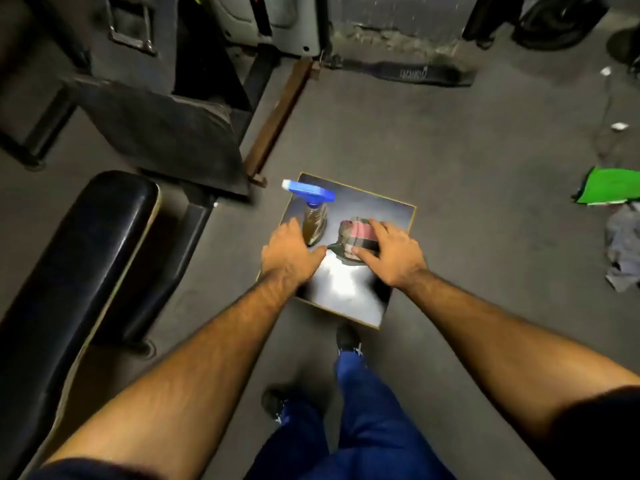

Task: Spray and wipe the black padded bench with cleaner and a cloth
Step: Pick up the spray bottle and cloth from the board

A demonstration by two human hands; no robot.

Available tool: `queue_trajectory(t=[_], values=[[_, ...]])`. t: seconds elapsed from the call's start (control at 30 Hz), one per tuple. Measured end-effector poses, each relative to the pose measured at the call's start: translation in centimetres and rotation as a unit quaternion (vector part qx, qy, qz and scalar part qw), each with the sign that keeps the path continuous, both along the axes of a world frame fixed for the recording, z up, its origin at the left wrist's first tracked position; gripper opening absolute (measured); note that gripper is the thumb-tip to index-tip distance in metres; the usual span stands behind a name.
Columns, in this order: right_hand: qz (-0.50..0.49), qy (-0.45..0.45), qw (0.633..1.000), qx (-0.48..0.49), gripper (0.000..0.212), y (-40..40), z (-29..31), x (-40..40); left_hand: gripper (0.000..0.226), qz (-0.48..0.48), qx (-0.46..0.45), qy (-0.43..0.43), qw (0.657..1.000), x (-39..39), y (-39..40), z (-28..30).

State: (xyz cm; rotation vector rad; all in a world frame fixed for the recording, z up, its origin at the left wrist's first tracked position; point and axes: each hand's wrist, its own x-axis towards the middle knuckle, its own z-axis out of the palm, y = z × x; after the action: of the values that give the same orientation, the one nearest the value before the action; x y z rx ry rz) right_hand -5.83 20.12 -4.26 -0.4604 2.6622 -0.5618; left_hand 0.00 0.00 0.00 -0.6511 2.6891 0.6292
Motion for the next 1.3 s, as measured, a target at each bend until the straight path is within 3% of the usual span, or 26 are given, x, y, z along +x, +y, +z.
queue_trajectory(t=[0.1,0.17,0.23,0.33,0.5,0.7,0.9,1.07,1.17,1.3], values=[[0.011,-0.065,0.997,0.03,0.072,-0.6,-4.0,-3.1,0.067,0.107,0.102,-0.015,0.989,-2.6,0.6,-3.0],[0.028,-0.098,0.993,0.066,0.077,-1.3,-6.3,-4.8,0.075,0.21,0.185,0.001,0.96,-4.0,0.9,-5.0],[0.046,-0.106,0.99,0.086,0.079,-1.9,-8.3,-6.1,0.067,0.272,0.228,0.033,0.934,-5.1,1.2,-7.1],[0.076,-0.103,0.986,0.104,0.083,-2.4,-10.6,-7.2,0.047,0.297,0.226,0.058,0.926,-5.8,1.6,-8.9],[0.064,-0.024,0.994,0.081,0.074,-3.3,-12.6,-6.9,0.042,0.304,0.239,0.084,0.918,-5.9,0.9,-11.3],[0.056,-0.08,0.984,0.152,0.048,-4.3,-11.3,-8.2,0.048,0.301,0.203,0.089,0.928,-6.5,0.5,-10.4],[-0.071,-0.18,0.981,0.012,0.025,-5.7,-8.6,-5.9,0.037,0.311,0.208,0.113,0.92,-5.2,-1.2,-7.2],[-0.194,-0.248,0.942,-0.12,0.037,-11.4,-4.4,-2.8,0.04,0.367,0.184,0.11,0.905,-1.4,-6.6,-3.6],[-0.202,-0.278,0.919,-0.191,0.037,-17.1,-2.8,-0.5,0.042,0.408,0.165,0.121,0.89,2.6,-12.1,-1.6],[-0.175,-0.295,0.911,-0.228,0.021,-26.5,-0.2,3.1,0.043,0.482,0.15,0.146,0.851,9.4,-20.6,1.1]])
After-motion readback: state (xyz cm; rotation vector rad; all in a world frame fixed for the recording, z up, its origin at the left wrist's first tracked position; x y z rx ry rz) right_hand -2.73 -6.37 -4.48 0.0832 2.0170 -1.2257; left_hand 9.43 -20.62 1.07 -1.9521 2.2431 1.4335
